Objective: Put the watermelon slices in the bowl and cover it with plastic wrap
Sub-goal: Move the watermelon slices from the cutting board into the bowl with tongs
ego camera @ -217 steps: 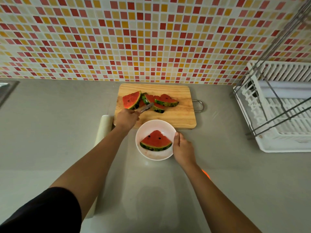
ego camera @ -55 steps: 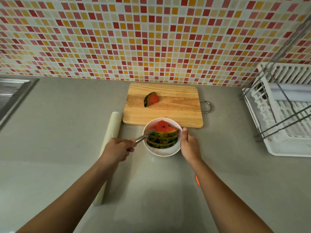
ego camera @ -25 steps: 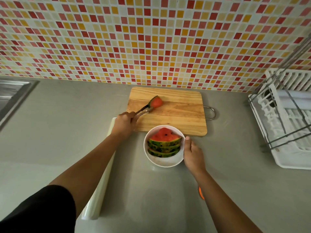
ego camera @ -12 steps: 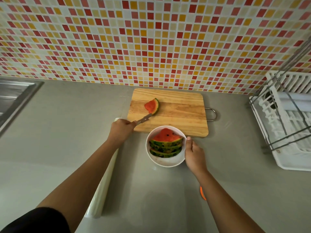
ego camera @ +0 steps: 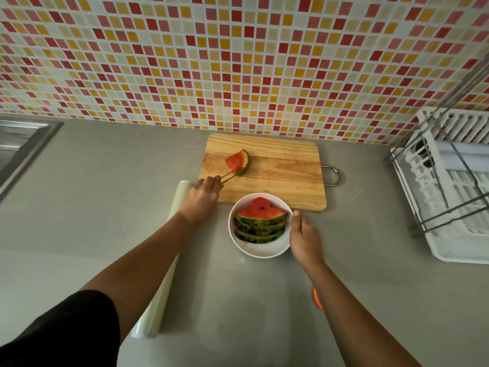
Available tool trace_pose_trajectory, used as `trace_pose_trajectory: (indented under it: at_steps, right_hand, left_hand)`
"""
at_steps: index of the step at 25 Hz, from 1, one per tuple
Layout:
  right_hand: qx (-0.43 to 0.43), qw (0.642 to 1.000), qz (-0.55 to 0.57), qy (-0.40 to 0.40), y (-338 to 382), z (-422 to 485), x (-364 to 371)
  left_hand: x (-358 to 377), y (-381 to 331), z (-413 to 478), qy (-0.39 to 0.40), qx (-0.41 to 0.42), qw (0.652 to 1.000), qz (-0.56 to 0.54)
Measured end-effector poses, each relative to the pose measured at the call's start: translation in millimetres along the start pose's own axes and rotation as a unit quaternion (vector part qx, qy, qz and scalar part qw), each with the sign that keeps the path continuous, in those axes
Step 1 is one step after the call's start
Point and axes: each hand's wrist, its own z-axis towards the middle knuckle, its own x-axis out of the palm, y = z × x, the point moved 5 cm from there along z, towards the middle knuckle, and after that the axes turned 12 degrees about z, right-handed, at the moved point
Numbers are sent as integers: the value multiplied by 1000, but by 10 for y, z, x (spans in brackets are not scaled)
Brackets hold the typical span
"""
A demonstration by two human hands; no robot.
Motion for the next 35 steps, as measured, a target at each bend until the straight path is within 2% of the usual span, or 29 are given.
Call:
trace_pose_trajectory:
  at_steps: [3, 6, 8, 10, 11, 12, 14, 16, 22, 24, 26, 28, 30, 31, 32, 34, 35]
  right_hand:
    - [7, 1000, 4, 2, 6, -7, -3]
    - [9, 1000, 7, 3, 11, -10, 1]
    - [7, 1000, 7, 3, 24, -15, -5]
    - [8, 1000, 8, 6, 38, -26, -9]
    - [9, 1000, 10, 6, 41, -31, -11]
    - [8, 1000, 10, 6, 40, -32, -11]
    - [2, 1000, 6, 1, 38, -29, -8]
    - [-2, 1000, 1, -1, 29, -19, -6]
    - [-1, 1000, -3, -4, 35, -19, -1]
    - [-1, 1000, -6, -4, 36, -26, -2]
    - [-3, 1000, -3, -2, 39, -30, -4]
    - [-4, 1000, 3, -4, 41, -30, -3]
    - [-2, 1000, 4, -9, 39, -24, 4]
    - [0, 1000, 2, -10, 36, -23, 6]
    - [2, 1000, -1, -8, 34, -20, 8]
    - [6, 1000, -5, -2, 22, -19, 3]
    - [7, 1000, -6, 1, 14, -12, 4]
  left_hand:
    - [-234, 192, 47, -37, -82, 989, -119]
    - [-399, 484, -90, -23, -196, 948, -250]
    - [-406, 577, -258, 49, -252, 883, -392]
    - [-427, 542, -438, 122, -253, 801, -528]
    - [-433, 490, -529, 154, -236, 777, -563]
    - [-429, 429, -621, 186, -215, 768, -574]
    - [-385, 315, -774, 238, -177, 787, -541]
    - [-346, 210, -845, 247, -140, 830, -480]
    - [-589, 1, -670, 154, 27, 931, -330]
    - [-741, -19, -600, 143, 87, 947, -274]
    - [-917, 46, -529, 120, 118, 950, -263]
    - [-1002, 198, -384, 85, 75, 948, -296]
    - [-875, 332, -167, 82, -59, 942, -322]
    - [-721, 347, -42, 105, -132, 936, -311]
    - [-520, 336, 74, 153, -202, 917, -307]
    - [-111, 255, 201, 249, -332, 842, -345]
    - [44, 206, 244, 263, -366, 821, -351]
